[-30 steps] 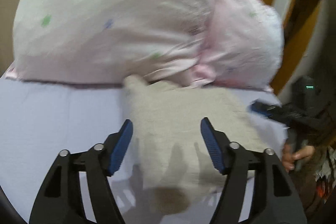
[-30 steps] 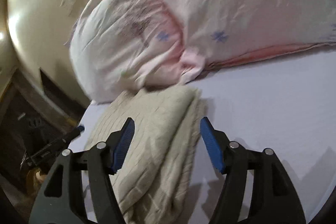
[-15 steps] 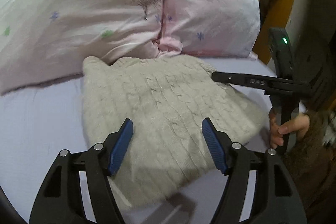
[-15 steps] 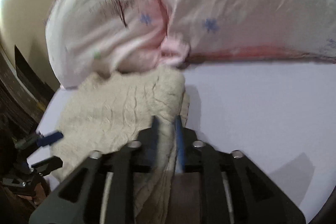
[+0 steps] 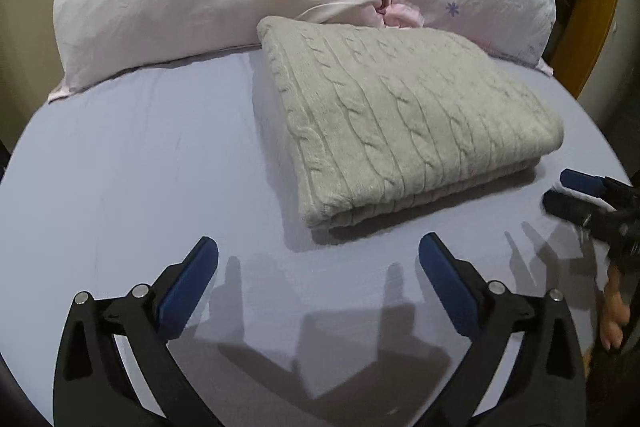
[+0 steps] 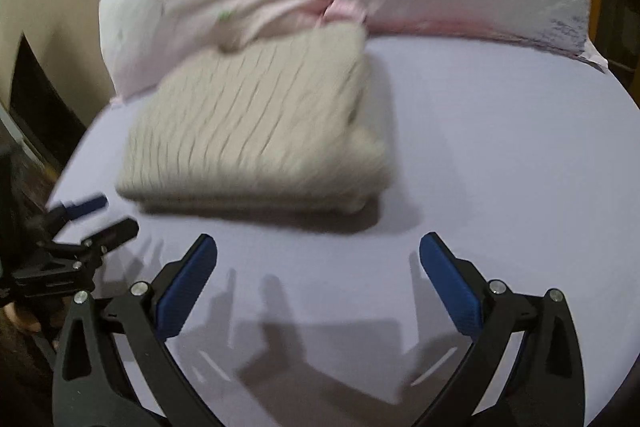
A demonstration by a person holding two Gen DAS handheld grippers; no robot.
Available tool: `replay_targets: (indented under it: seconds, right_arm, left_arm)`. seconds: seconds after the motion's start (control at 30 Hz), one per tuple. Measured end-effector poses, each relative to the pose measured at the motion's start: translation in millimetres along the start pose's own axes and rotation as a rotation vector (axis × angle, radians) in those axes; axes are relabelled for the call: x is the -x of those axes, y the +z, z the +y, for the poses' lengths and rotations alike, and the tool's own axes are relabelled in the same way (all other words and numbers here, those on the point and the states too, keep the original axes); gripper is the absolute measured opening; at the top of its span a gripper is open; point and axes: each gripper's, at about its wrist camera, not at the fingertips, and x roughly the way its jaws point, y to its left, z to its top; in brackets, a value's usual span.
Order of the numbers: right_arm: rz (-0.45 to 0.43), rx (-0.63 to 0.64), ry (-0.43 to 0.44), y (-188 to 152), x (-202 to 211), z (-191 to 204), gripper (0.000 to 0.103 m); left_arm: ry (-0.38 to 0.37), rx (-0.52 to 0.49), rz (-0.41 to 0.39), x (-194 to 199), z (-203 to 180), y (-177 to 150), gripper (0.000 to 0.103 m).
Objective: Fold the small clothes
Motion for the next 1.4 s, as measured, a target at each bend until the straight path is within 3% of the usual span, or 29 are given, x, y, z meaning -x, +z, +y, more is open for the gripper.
replay_targets:
  seconds: [0.27,1.4]
  right_arm:
    - [0.028,0.107,-0.163,-4,-18,25,0.101]
    - [0.027,0.103,-0.16,-5,-22,26,0.101]
  left_arm:
    - [0.038,-0.021,0.044,-12,-6,-5,0.102]
    - [0.04,-0.02,0.043,-13,-5,-5,0.102]
